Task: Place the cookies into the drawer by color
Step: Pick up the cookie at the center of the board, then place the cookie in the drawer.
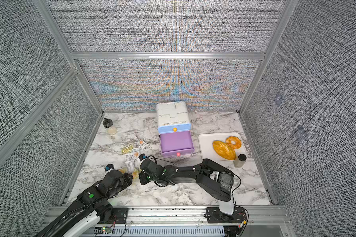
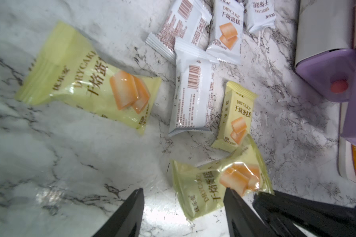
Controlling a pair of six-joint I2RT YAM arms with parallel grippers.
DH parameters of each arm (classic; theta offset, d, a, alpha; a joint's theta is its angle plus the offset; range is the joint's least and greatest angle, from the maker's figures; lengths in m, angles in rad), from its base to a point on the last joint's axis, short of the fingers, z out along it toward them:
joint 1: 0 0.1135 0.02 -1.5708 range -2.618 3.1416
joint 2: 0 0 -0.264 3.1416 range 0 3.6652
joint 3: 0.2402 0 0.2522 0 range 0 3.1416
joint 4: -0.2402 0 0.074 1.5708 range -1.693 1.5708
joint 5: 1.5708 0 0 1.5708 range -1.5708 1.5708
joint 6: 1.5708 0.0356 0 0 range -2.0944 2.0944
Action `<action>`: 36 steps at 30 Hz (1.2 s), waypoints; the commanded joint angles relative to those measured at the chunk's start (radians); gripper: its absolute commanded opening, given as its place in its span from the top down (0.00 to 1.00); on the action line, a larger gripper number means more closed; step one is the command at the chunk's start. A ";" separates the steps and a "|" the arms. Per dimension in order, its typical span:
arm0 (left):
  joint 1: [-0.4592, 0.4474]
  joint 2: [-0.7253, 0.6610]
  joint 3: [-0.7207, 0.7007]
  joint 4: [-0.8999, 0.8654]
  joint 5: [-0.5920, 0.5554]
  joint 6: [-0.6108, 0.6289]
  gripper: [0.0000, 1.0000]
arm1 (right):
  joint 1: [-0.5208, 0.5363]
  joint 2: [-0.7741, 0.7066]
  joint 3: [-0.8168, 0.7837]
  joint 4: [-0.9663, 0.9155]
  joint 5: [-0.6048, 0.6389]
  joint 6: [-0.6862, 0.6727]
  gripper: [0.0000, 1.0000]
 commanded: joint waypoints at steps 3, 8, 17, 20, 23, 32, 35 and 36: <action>0.002 -0.042 0.013 0.008 -0.017 -0.003 0.33 | -0.018 -0.112 -0.064 -0.026 0.045 -0.016 1.00; 0.002 -0.027 0.033 0.004 -0.018 0.004 0.32 | -0.065 -0.237 -0.089 -0.080 0.034 -0.056 1.00; 0.002 -0.012 0.026 0.032 0.003 0.007 0.24 | -0.197 -0.482 -0.122 -0.179 0.037 -0.100 1.00; 0.002 0.008 0.028 0.042 0.011 0.012 0.21 | -0.249 -0.548 -0.136 -0.207 0.036 -0.112 1.00; 0.002 0.022 0.031 0.051 0.014 0.017 0.16 | -0.309 -0.600 -0.156 -0.221 0.017 -0.117 1.00; 0.002 0.051 0.051 0.057 0.026 0.029 0.01 | -0.487 -0.688 -0.189 -0.251 -0.037 -0.155 1.00; 0.002 0.079 0.065 0.063 0.028 0.041 0.01 | -0.538 -0.684 -0.198 -0.246 -0.057 -0.168 1.00; 0.002 0.093 0.072 0.068 0.029 0.046 0.01 | -0.559 -0.675 -0.201 -0.242 -0.076 -0.170 1.00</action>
